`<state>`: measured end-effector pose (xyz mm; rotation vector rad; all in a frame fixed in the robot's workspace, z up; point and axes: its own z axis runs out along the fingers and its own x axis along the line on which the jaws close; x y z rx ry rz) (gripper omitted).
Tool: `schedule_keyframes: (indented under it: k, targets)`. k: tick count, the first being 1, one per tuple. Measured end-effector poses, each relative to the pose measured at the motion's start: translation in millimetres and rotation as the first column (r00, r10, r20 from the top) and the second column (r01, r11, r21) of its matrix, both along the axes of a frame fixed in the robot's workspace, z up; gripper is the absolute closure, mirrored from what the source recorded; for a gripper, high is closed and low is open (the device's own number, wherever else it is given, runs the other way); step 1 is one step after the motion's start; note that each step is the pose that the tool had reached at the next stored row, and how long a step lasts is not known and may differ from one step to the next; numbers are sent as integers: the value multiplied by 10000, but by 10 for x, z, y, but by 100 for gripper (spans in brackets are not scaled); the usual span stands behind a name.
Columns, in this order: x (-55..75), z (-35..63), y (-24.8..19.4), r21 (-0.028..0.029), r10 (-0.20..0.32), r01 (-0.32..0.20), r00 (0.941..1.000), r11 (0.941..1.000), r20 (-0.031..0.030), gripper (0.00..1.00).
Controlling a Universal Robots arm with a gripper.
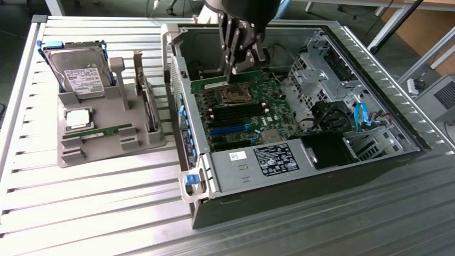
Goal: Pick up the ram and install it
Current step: 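Pick up the ram and move it above insertion slot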
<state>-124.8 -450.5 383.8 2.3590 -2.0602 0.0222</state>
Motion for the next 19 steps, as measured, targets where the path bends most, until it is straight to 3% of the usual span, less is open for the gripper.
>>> schedule_keyframes:
  k: [4,9,15,19]
  targets:
    - [134,-1,0,-22,-9,9,10000,10000,0,88]
    - [490,-2,0,-32,-12,12,10000,10000,-1,88]
    - [735,-10,0,-56,-26,26,10000,10000,-2,88]
    - [991,-11,1,-65,-26,26,10000,10000,-2,88]
